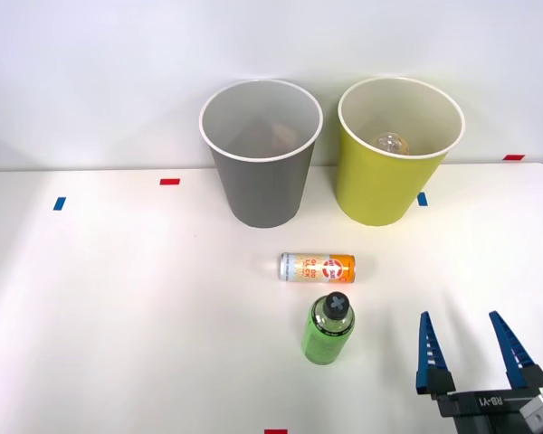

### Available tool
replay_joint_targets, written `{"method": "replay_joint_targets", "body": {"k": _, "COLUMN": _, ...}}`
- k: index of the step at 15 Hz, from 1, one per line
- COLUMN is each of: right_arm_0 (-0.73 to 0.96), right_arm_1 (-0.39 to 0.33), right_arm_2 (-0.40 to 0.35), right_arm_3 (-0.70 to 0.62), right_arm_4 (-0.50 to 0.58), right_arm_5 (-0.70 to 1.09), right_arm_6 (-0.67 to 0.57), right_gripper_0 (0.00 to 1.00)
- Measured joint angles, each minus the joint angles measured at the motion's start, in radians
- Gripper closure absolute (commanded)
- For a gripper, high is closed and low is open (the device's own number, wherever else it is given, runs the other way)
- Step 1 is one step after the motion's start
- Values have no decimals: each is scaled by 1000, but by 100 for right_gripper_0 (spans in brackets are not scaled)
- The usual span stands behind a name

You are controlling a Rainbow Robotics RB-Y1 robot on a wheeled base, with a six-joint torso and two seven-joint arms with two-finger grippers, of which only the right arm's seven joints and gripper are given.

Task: Put cans in the gray bin, plastic bottles in the light green bin

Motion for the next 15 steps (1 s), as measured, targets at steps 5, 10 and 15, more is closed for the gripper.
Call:
{"method": "replay_joint_targets", "body": {"k": 5, "right_arm_0": 101, "right_arm_1": -68, "right_arm_2": 51, "right_arm_3": 50, "right_arm_4": -147, "right_arm_5": -82, "right_arm_6": 315, "right_gripper_0": 0}}
{"method": "replay_joint_targets", "body": {"k": 10, "right_arm_0": 204, "right_arm_1": -201, "right_arm_2": 187, "right_arm_3": 66, "right_arm_4": -343, "right_arm_5": -166, "right_arm_6": 486, "right_gripper_0": 0}}
{"method": "replay_joint_targets", "body": {"k": 15, "right_arm_0": 232, "right_arm_1": -219, "right_arm_2": 224, "right_arm_3": 66, "right_arm_4": -347, "right_arm_5": -158, "right_arm_6": 494, "right_gripper_0": 0}}
